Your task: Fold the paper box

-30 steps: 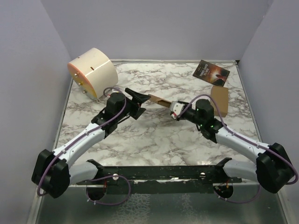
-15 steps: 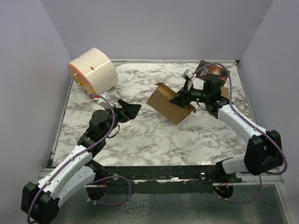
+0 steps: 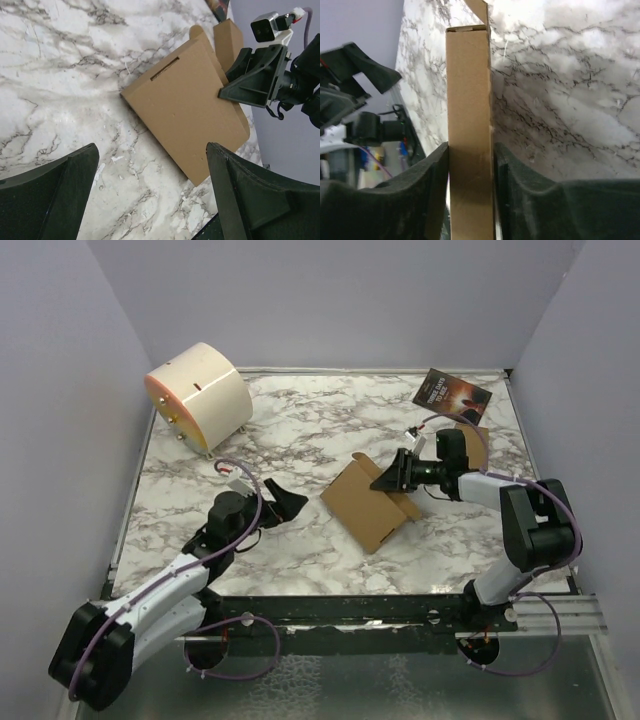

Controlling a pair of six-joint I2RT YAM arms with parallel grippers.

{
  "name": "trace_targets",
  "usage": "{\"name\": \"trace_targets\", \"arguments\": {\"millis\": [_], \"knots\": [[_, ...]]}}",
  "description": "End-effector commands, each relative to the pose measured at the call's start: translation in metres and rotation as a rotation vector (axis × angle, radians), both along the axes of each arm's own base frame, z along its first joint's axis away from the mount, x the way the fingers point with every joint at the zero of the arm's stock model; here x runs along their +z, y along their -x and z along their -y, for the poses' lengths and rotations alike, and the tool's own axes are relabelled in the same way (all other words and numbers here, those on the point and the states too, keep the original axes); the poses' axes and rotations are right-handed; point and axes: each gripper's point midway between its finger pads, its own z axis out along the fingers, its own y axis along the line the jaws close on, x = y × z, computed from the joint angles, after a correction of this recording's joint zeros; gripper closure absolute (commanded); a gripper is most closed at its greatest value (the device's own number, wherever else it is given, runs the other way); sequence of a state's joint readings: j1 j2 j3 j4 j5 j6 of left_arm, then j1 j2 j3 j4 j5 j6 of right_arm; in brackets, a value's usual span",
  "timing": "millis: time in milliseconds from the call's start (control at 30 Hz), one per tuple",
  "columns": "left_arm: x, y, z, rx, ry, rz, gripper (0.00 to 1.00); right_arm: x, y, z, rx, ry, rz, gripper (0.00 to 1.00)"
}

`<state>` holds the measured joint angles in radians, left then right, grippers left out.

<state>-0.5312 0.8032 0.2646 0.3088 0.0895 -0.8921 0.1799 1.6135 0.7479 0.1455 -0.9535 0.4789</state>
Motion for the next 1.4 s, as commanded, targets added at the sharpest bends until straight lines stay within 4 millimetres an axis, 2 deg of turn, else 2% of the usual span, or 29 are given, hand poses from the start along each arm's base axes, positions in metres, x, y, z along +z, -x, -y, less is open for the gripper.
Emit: {"name": "trace_targets", "arguments": {"millis": [0, 100, 167, 267, 333, 467, 533, 600, 633, 667, 733, 767, 800, 867, 1133, 1267, 1367], "knots": [[0.003, -0.003, 0.023, -0.077, 0.095, -0.028, 0.09, -0.001, -0.006, -0.004, -0.014, -0.045, -0.028, 0.53], [-0.011, -0.006, 0.036, -0.108, 0.101, -0.110, 0.10, -0.007, -0.008, -0.002, -0.008, -0.010, 0.002, 0.44], [-0.024, -0.009, 0.046, -0.115, 0.090, -0.173, 0.10, -0.010, -0.011, 0.002, -0.004, 0.036, 0.040, 0.35], [-0.041, -0.014, 0.058, -0.109, 0.051, -0.266, 0.10, -0.010, -0.023, 0.015, -0.016, 0.150, 0.116, 0.17], [-0.050, -0.015, 0.065, -0.112, 0.017, -0.302, 0.10, -0.006, -0.032, 0.026, -0.036, 0.203, 0.170, 0.10], [-0.053, -0.020, 0.072, -0.106, 0.008, -0.309, 0.10, 0.008, -0.046, 0.053, -0.059, 0.309, 0.302, 0.06], [-0.053, -0.023, 0.074, -0.105, 0.005, -0.310, 0.11, 0.021, -0.049, 0.062, -0.045, 0.353, 0.417, 0.07], [-0.054, -0.025, 0.076, -0.104, 0.000, -0.314, 0.14, 0.031, -0.046, 0.065, 0.006, 0.390, 0.531, 0.11], [-0.054, -0.026, 0.077, -0.106, -0.001, -0.316, 0.15, 0.031, -0.043, 0.067, 0.044, 0.418, 0.571, 0.17], [-0.054, -0.029, 0.079, -0.102, -0.001, -0.319, 0.18, 0.029, -0.041, 0.069, 0.072, 0.443, 0.589, 0.26], [-0.057, -0.032, 0.084, -0.112, -0.009, -0.334, 0.18, 0.018, -0.037, 0.075, 0.124, 0.498, 0.585, 0.54], [-0.057, -0.033, 0.088, -0.123, -0.009, -0.337, 0.19, 0.009, -0.035, 0.077, 0.151, 0.519, 0.568, 0.66], [-0.058, -0.034, 0.091, -0.130, -0.011, -0.343, 0.19, 0.002, -0.033, 0.079, 0.172, 0.539, 0.551, 0.73], [-0.060, -0.036, 0.097, -0.145, -0.026, -0.350, 0.19, -0.012, -0.028, 0.079, 0.231, 0.570, 0.531, 0.80], [-0.089, -0.040, 0.104, -0.157, -0.138, -0.442, 0.20, -0.047, -0.015, 0.066, 0.379, 0.625, 0.468, 0.87], [-0.094, -0.045, 0.107, -0.167, -0.163, -0.439, 0.23, -0.053, 0.003, 0.050, 0.488, 0.599, 0.454, 0.87], [-0.095, -0.057, 0.106, -0.166, -0.201, -0.424, 0.26, -0.054, 0.019, 0.035, 0.577, 0.567, 0.461, 0.87]]}}
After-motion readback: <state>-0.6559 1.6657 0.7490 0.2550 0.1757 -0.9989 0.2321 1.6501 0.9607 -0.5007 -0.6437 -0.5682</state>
